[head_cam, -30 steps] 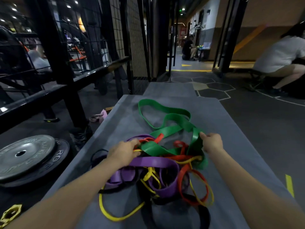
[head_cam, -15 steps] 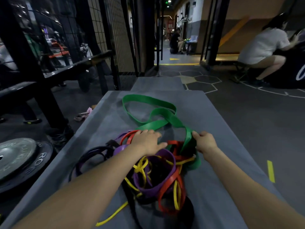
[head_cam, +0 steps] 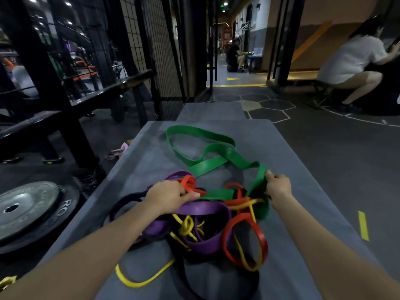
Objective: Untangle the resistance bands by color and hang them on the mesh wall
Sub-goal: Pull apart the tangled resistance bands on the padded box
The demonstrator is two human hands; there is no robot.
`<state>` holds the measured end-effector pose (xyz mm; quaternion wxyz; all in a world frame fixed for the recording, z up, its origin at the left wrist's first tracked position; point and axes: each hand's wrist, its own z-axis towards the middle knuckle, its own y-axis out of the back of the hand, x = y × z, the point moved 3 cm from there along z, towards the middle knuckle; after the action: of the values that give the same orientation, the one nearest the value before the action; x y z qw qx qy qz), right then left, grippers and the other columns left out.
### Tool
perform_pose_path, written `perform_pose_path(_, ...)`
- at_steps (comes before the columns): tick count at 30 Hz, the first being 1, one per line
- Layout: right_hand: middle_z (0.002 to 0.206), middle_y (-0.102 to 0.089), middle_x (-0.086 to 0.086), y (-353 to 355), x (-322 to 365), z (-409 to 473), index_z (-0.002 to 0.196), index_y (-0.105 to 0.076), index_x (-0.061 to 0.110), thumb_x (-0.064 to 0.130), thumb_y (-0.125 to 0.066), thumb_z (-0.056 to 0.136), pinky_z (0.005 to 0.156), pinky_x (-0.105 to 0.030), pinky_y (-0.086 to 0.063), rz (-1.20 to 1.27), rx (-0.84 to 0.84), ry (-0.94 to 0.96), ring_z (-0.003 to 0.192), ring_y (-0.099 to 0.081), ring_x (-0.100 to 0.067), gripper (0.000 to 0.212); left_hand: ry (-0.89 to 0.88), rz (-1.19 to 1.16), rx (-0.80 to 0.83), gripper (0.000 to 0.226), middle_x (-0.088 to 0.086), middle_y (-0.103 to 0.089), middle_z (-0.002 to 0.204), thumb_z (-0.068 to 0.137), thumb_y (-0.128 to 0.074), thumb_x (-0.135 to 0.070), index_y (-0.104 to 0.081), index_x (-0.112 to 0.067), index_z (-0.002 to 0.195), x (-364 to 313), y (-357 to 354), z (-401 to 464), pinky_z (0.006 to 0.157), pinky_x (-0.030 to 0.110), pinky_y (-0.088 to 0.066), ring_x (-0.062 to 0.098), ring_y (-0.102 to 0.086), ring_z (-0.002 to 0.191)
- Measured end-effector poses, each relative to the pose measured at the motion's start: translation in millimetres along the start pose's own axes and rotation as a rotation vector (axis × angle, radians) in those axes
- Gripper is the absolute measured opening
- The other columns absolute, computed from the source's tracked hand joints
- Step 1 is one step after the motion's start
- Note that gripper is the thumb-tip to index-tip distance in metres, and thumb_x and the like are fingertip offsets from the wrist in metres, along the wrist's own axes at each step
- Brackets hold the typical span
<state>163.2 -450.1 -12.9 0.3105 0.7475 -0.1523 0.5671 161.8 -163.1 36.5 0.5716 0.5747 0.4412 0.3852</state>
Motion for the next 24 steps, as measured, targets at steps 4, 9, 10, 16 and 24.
perform_pose_path(4,0.064,-0.039,-0.008,-7.6,1.6,-4.5,0.063,-0.034,0.01,0.028,-0.056,0.092,0.05,-0.032,-0.033,-0.311,0.053,-0.006,0.056,-0.038,-0.023,0.041,-0.031,-0.539,-0.115,0.045,0.003,-0.069,0.076,0.088,-0.046,-0.051,-0.072,-0.015,0.085,14.7,19.8,-2.5,0.071,0.023,-0.046,0.005,-0.063,0.072)
perform_pose_path(9,0.126,-0.042,-0.022,-37.9,44.9,-29.1,0.116,-0.047,0.0,0.015,-0.054,0.09,0.092,-0.046,-0.042,-0.444,-0.004,0.277,0.116,-0.043,-0.041,0.031,0.128,-0.59,-0.278,0.02,0.007,-0.063,0.098,0.088,-0.06,-0.012,-0.064,-0.005,0.106,45.9,24.2,24.7,0.081,0.025,-0.044,0.016,-0.057,0.087)
perform_pose_path(10,0.124,-0.048,-0.023,-45.8,54.3,-34.2,0.115,-0.051,-0.001,0.011,-0.053,0.09,0.092,-0.043,-0.042,-0.479,0.039,0.37,0.115,-0.046,-0.04,0.028,0.158,-0.57,-0.253,0.027,0.011,-0.061,0.107,0.086,-0.062,-0.012,-0.061,-0.005,0.112,52.7,17.2,32.6,0.087,0.027,-0.044,0.02,-0.058,0.092)
perform_pose_path(16,0.106,-0.068,-0.016,-99.8,59.4,-47.7,0.1,-0.066,0.002,0.015,-0.06,0.086,0.086,-0.034,-0.047,-0.593,0.401,0.496,0.103,-0.062,-0.03,0.02,0.286,-0.485,-0.078,0.051,0.018,-0.05,0.131,0.087,-0.062,-0.027,-0.045,-0.001,0.128,73.2,-21.6,71.0,0.1,0.034,-0.039,0.032,-0.05,0.121)
perform_pose_path(24,0.118,-0.064,-0.015,-117.4,25.9,-47.6,0.112,-0.061,0.003,0.011,-0.046,0.09,0.091,-0.035,-0.047,-0.793,0.762,0.521,0.109,-0.059,-0.029,0.028,0.197,-0.503,0.09,0.032,0.009,-0.058,0.082,0.088,-0.057,-0.043,-0.062,-0.012,0.084,83.3,-36.5,72.6,0.065,0.027,-0.037,0.019,-0.054,0.08)
